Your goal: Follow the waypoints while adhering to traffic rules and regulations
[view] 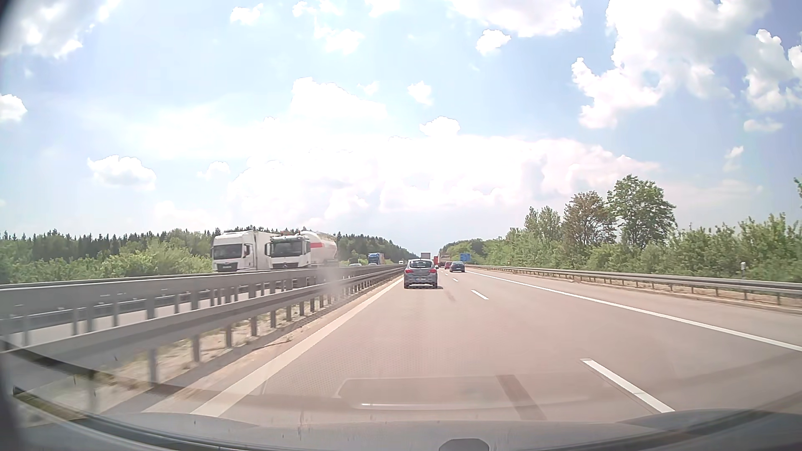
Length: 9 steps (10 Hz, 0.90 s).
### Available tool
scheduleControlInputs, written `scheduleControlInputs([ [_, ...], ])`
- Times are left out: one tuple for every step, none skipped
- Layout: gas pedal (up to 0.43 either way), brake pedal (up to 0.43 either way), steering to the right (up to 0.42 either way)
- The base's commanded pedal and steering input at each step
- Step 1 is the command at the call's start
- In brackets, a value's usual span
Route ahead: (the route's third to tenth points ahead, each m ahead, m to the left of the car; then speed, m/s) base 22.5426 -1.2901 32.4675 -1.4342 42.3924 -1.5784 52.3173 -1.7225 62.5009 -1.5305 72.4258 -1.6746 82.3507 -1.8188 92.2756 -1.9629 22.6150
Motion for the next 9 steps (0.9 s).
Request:
scheduleControlInputs([
  [0.059,0.000,-0.001],
  [0.079,0.000,-0.002],
  [0.087,0.000,-0.001],
  [0.098,0.000,-0.002],
  [0.130,0.000,-0.002],
  [0.169,0.000,-0.002],
  [0.177,0.000,-0.002],
  [0.177,0.000,-0.001],
  [0.169,0.000,-0.002],
])
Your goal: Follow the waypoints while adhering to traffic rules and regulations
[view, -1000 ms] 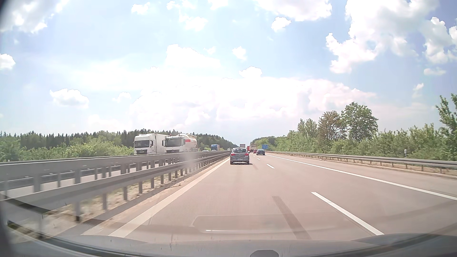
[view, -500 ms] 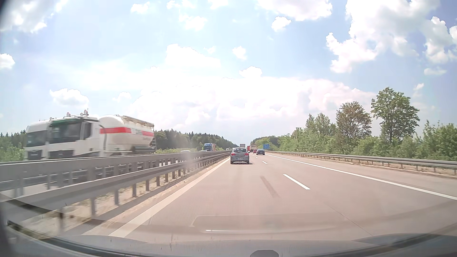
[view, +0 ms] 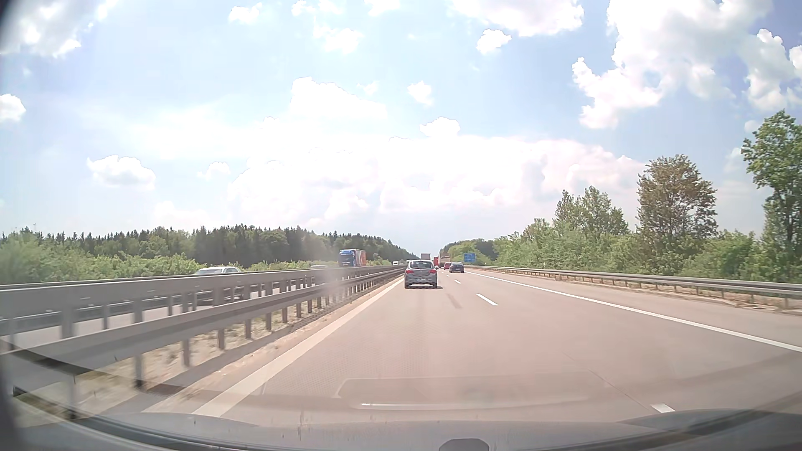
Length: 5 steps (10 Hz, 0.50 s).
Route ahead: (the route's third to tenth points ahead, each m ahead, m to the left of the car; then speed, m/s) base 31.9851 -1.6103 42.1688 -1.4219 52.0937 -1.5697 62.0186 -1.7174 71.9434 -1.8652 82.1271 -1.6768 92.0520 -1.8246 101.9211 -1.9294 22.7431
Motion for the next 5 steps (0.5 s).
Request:
scheduleControlInputs([
  [0.157,0.000,-0.001],
  [0.157,0.000,-0.001],
  [0.157,0.000,-0.001],
  [0.157,0.000,-0.001],
  [0.138,0.000,-0.001],
])
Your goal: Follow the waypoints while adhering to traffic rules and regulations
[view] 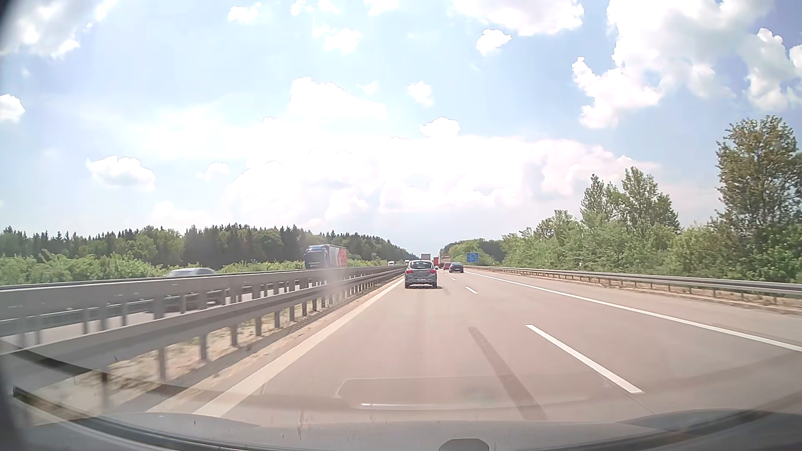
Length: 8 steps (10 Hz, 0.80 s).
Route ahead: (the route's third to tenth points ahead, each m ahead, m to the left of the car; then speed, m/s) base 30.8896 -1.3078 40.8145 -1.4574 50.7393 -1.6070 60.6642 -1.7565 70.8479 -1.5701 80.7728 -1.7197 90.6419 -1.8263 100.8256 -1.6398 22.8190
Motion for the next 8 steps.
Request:
scheduleControlInputs([
  [0.118,0.000,-0.002],
  [0.110,0.000,-0.002],
  [0.098,0.000,-0.002],
  [0.098,0.000,-0.001],
  [0.098,0.000,-0.001],
  [0.098,0.000,-0.001],
  [0.098,0.000,-0.001],
  [0.110,0.000,-0.001],
])
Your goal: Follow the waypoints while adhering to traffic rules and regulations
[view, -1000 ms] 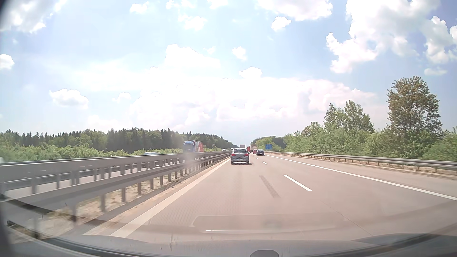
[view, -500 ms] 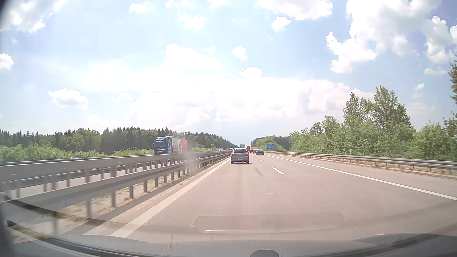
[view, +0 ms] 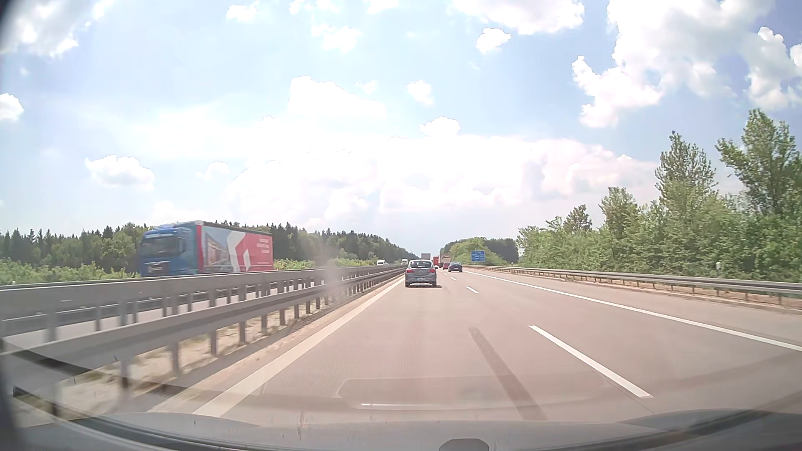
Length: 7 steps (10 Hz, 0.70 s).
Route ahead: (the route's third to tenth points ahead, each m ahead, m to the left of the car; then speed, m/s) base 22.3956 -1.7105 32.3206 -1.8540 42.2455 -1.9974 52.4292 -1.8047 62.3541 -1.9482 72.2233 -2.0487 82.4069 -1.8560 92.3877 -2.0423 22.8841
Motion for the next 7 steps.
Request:
scheduleControlInputs([
  [0.138,0.000,-0.001],
  [0.189,0.000,-0.002],
  [0.197,0.000,-0.001],
  [0.197,0.000,-0.001],
  [0.197,0.000,-0.001],
  [0.197,0.000,-0.001],
  [0.197,0.000,-0.001],
])
